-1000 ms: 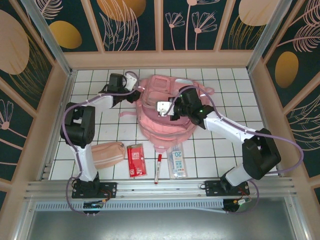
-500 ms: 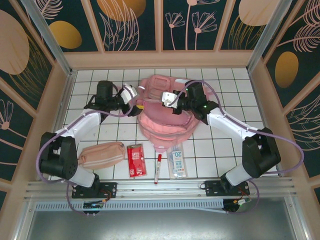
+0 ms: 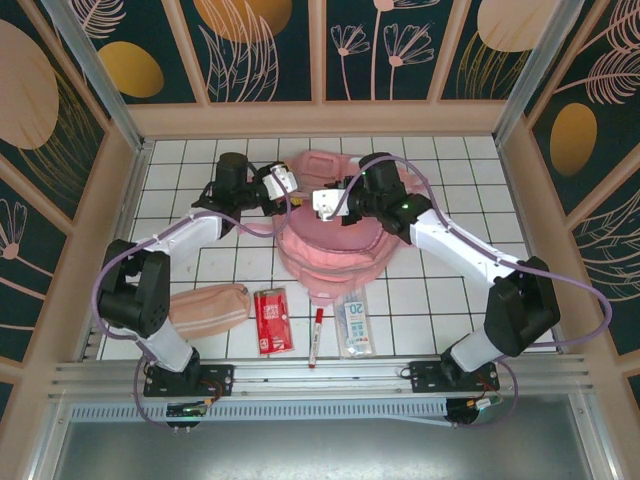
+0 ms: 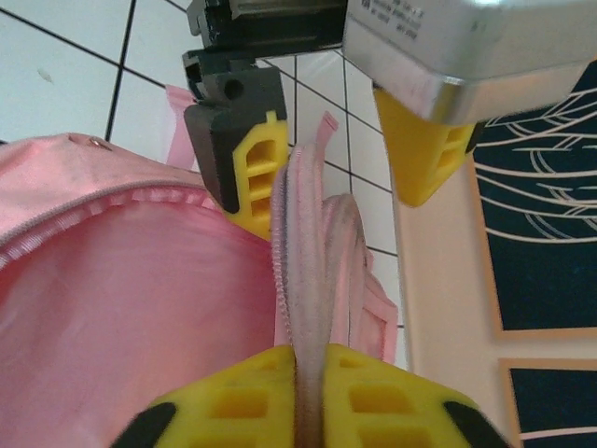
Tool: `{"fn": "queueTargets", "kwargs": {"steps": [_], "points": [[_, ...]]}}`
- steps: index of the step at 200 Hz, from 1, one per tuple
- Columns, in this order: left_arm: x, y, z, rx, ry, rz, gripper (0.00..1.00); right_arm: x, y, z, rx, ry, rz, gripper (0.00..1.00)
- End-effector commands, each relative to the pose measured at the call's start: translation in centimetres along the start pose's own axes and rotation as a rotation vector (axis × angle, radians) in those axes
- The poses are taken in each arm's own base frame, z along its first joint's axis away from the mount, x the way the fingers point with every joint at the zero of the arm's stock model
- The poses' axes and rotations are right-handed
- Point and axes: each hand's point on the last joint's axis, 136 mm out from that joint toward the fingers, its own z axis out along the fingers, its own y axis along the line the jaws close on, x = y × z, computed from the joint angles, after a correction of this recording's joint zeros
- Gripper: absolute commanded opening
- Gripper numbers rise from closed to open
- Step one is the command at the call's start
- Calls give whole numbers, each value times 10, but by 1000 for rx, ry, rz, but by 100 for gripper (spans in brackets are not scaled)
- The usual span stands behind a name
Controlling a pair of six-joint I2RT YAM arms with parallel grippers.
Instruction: Pack the student bag
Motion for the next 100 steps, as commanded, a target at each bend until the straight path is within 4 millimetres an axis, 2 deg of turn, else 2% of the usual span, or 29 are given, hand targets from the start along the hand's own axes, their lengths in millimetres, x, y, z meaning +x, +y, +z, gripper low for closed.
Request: {"fn": "queueTargets", "kwargs": {"steps": [1, 10, 13, 16, 17, 19, 25, 43, 51, 58, 77, 100], "points": [[-17, 17, 6, -51, -67, -18, 52, -37, -30, -21, 156, -99, 15, 34], [-20, 24, 5, -74, -65, -61, 47, -43, -35, -31, 212, -137, 85, 50], [-21, 26, 5, -79, -64, -71, 45, -45, -38, -36, 241, -149, 107, 67], [-22, 27, 5, -84, -66, -80, 43, -47, -42, -41, 273, -160, 129, 90], [-22, 28, 4, -87, -66, -83, 42, -47, -43, -43, 285, -164, 139, 94], [-15, 26, 10, -79, -55, -100, 41, -48, -46, -47, 309, -172, 158, 98], [-12, 26, 12, -81, -56, -130, 36, -52, -53, -60, 380, -203, 224, 99], [-20, 30, 14, -73, -90, -204, 9, -61, -70, -109, 546, -360, 506, 99], [-22, 31, 17, -59, -100, -245, 0, -55, -74, -126, 595, -409, 699, 99], [-26, 31, 20, -38, -109, -281, 0, -46, -74, -136, 612, -423, 876, 99], [-31, 38, 26, -24, -129, -381, 0, -21, -36, -129, 473, -312, 1236, 99], [-42, 54, 22, -83, -182, -449, 0, 6, 43, -101, 229, -70, 1497, 99]]}}
